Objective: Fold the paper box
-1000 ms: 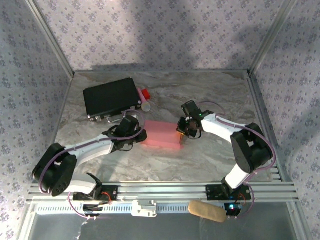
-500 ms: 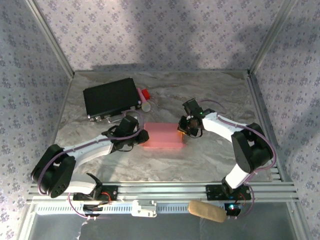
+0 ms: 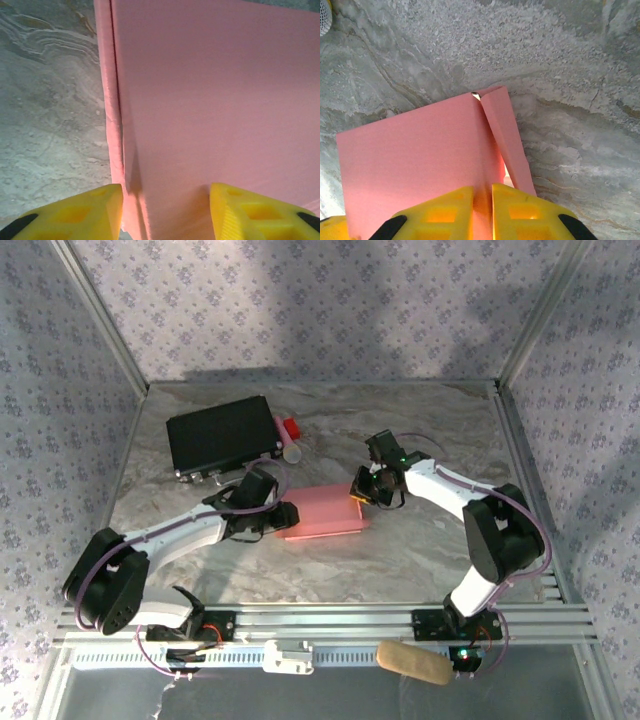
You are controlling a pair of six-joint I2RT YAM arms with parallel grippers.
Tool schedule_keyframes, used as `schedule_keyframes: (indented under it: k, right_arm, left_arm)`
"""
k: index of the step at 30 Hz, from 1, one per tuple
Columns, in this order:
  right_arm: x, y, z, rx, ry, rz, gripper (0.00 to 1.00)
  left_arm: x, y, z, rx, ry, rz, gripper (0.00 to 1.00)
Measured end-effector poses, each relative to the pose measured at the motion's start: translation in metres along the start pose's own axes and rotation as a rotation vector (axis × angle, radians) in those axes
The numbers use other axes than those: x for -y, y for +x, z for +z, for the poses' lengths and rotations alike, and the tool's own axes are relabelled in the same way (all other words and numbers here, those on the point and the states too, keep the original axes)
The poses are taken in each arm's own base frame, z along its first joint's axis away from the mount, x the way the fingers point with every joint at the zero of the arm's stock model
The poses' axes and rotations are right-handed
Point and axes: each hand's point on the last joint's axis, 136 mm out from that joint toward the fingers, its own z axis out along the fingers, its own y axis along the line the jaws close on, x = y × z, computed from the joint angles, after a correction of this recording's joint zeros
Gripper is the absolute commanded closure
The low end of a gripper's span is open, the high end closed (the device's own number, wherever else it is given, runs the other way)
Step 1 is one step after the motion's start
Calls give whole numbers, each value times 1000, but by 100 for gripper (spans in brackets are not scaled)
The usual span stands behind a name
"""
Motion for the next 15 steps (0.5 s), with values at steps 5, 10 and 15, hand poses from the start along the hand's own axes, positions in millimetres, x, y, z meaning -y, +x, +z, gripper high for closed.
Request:
schedule_keyframes:
  k: [5,10,15]
  right_arm:
    - [0,2,2,-15,-4,1,84]
    - [0,2,3,-17,-3,2,85]
    - [0,2,3,-15,-4,2,84]
  left_arm:
    - [-4,-4,-1,3,-10,0,49]
    - [1,-4,-2,-4,19,-2,53]
    - [6,-2,-1,-11,44,-13,63]
